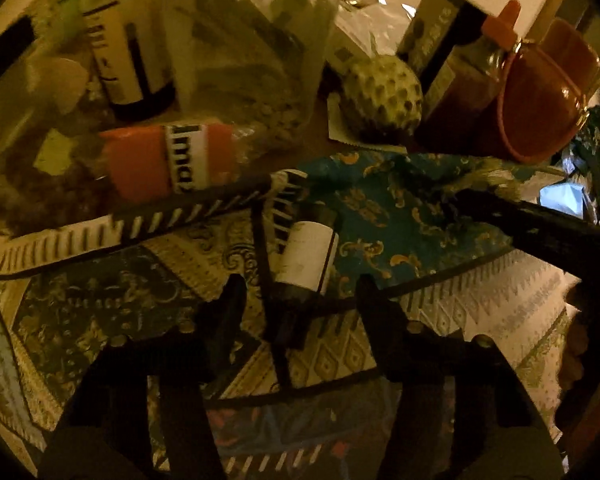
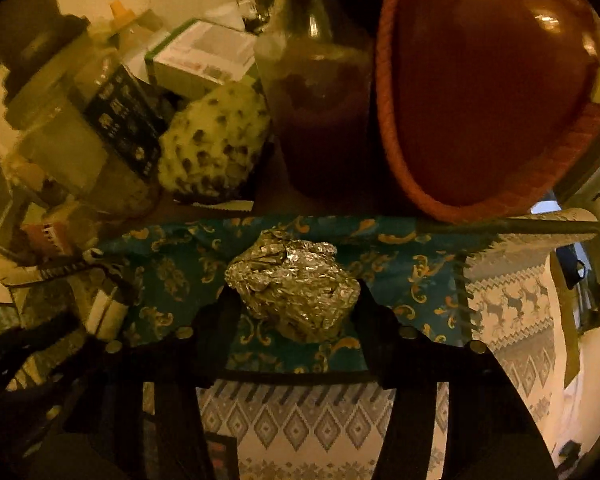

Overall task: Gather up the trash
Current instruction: 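Grasp the white-labelled bottle with the left tool while the right tool grasps the foil lump, then carry the labelled bottle and foil lump down toward the bin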

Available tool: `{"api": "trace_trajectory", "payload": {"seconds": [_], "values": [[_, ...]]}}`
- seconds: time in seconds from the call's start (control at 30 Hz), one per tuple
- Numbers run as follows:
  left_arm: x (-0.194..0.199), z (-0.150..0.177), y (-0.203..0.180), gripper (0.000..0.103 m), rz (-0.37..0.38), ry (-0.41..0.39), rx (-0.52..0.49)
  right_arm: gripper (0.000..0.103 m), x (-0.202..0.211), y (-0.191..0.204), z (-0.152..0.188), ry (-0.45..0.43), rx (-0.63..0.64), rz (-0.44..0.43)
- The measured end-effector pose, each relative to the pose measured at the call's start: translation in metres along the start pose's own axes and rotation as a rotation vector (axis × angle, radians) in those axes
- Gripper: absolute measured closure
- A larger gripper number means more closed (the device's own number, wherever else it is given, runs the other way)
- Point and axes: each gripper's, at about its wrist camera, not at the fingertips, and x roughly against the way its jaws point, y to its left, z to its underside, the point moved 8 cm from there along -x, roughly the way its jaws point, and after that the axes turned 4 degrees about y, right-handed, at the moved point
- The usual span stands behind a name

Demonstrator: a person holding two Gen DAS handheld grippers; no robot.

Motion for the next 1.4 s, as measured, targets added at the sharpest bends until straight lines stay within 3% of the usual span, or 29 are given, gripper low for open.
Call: {"api": "trace_trajectory", "payload": {"seconds": [0.27, 0.37, 0.53, 0.77, 1.1, 1.4], "values": [[-0.018, -0.004, -0.007, 0.071, -0.135, -0.048, -0.037, 0.053, 0.055, -0.018, 0.026, -0.036, -0.027, -0.052], [-0.021, -0.001, -0.013, 0.075, -0.127, -0.040, -0.040, 0.053, 0.073, -0.025, 0.030, -0.059, -0.035, -0.048], [-0.006, 0.012, -0.029, 0.076, 0.001, -0.001, 0.031, 0.053, 0.105, -0.033, 0.033, -0.089, -0.044, -0.082], [0.063, 0.039, -0.061, 0.076, 0.020, -0.093, 0.091, 0.053, 0.147, -0.028, 0.043, -0.156, 0.002, -0.102], [0.211, 0.090, -0.136, 0.076, -0.012, -0.356, 0.142, 0.053, 0.242, -0.045, 0.084, -0.293, 0.126, -0.163], [0.311, 0.144, -0.172, 0.076, -0.006, -0.511, 0.164, 0.053, 0.311, -0.030, 0.121, -0.401, 0.250, -0.215]]}}
